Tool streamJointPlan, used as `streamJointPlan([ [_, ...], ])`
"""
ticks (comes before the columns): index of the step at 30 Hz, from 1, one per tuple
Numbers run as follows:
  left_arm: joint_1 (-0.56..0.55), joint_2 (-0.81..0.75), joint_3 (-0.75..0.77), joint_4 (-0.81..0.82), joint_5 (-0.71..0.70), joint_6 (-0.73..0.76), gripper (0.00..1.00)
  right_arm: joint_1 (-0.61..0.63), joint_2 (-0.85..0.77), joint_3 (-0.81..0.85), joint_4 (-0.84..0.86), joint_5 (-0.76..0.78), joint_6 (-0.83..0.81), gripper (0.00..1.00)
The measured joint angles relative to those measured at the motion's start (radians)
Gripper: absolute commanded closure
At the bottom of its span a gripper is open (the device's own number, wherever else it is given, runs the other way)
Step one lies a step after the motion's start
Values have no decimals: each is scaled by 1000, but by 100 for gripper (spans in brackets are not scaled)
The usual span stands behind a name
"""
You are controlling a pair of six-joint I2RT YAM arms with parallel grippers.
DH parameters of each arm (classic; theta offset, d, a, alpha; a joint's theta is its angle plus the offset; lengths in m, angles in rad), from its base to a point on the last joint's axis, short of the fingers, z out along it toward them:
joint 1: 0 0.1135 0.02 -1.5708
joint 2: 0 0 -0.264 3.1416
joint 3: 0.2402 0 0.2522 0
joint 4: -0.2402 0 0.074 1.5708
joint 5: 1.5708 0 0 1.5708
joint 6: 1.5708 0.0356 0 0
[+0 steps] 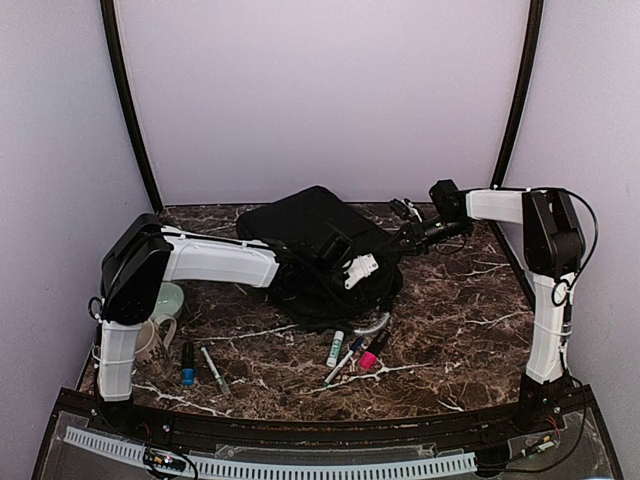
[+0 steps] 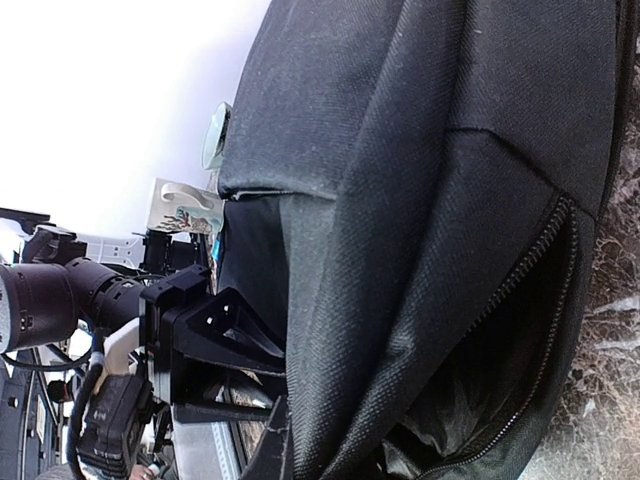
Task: Pack the student bag
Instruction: Zip the student bag at the center of the board.
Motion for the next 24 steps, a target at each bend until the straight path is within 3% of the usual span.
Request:
streamJointPlan([
  [3,0,11,14,-4,-24,7,98,0,0,-1,1,6,3,93],
  [5,0,24,30,-8,-37,6,100,-1,0,-6,7,18,6,92],
  [7,3,36,42,-13,-37,8,100,-2,0,-9,12,34,6,84],
  [8,3,41,46,-12,-40,7,100,-3,0,-10,14,46,6,74],
  [9,2,45,50,-11,-40,5,100,-6,-1,-10,13,59,5,55],
  [10,2,48,52,-12,-39,2,100,-10,-7,-15,14,76,4,11],
  [11,2,49,53,-16,-35,-2,100,-16,-17,-22,14,95,1,2],
  [14,2,55,54,-18,-19,-25,100,-56,-95,-53,18,192,-21,0],
  [19,5,60,54,10,32,-89,100,-119,-379,-197,107,402,-77,1],
  [20,7,61,54,25,45,-106,100,-123,-448,-241,131,428,-89,4],
  [24,9,63,55,93,88,-165,100,-109,-606,-352,172,449,-154,41],
])
